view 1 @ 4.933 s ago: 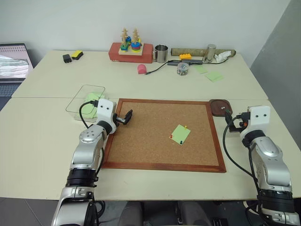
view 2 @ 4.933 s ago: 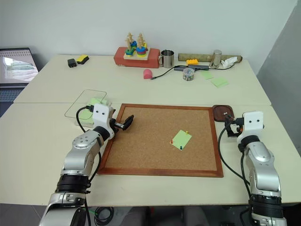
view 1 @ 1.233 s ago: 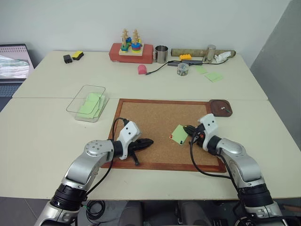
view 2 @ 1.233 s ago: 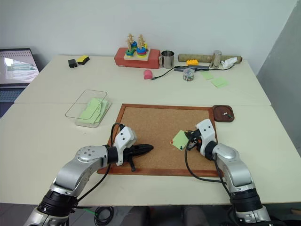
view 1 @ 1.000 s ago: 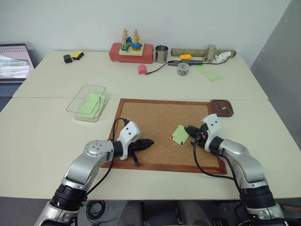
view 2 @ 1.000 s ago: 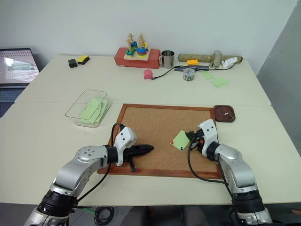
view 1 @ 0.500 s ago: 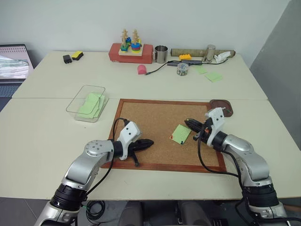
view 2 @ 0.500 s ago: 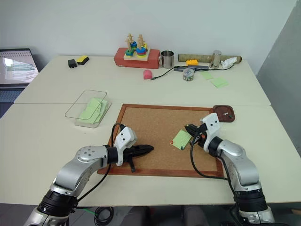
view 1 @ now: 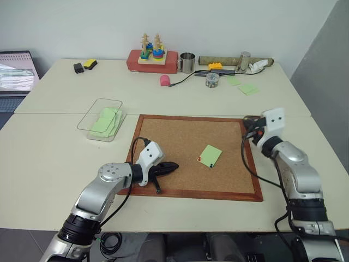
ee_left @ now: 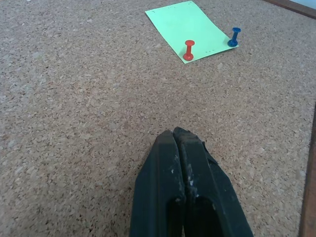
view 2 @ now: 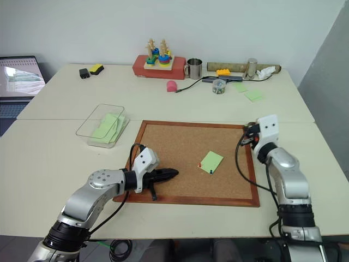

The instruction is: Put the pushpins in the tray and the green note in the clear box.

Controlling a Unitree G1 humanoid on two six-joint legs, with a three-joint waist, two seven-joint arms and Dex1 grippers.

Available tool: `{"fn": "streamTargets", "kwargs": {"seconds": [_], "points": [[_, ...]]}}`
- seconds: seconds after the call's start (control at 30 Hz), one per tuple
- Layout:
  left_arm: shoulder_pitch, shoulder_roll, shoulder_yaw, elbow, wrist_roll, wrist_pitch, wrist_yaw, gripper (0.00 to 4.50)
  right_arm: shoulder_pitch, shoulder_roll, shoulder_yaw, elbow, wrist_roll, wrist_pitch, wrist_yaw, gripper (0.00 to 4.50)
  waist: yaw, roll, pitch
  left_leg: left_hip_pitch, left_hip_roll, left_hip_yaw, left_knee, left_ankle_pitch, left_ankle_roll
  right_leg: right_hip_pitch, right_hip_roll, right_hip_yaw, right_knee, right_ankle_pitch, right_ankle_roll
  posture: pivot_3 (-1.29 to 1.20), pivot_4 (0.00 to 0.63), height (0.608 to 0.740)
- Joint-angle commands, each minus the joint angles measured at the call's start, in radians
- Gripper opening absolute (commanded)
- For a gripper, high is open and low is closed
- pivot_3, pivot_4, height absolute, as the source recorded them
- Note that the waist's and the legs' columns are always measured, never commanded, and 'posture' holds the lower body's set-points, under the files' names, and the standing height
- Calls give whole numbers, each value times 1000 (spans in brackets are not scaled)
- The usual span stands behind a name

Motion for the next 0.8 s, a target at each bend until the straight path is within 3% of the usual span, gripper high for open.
{"fn": "streamTargets", "kwargs": {"seconds": [0.03,0.57,0.8], "points": [[8,6,-26,9,8,15,-17,0,-92,-40,-39,132,-22,-48,-13,24,-1,0,0,0,0,0,0,0,0,0,0,0,0,0,0,0,150,740],[21,7,-14,-9,9,13,0,0,-290,-71,-42,574,-36,-147,63,24,-4,0,0,0,0,1,0,0,0,0,0,1,0,0,-1,0,150,740],[26,9,-8,-13,13,8,6,0,-320,-74,-39,644,-41,-198,71,1510,-6,0,0,0,0,1,0,0,0,0,0,1,0,0,-1,0,150,740]]}}
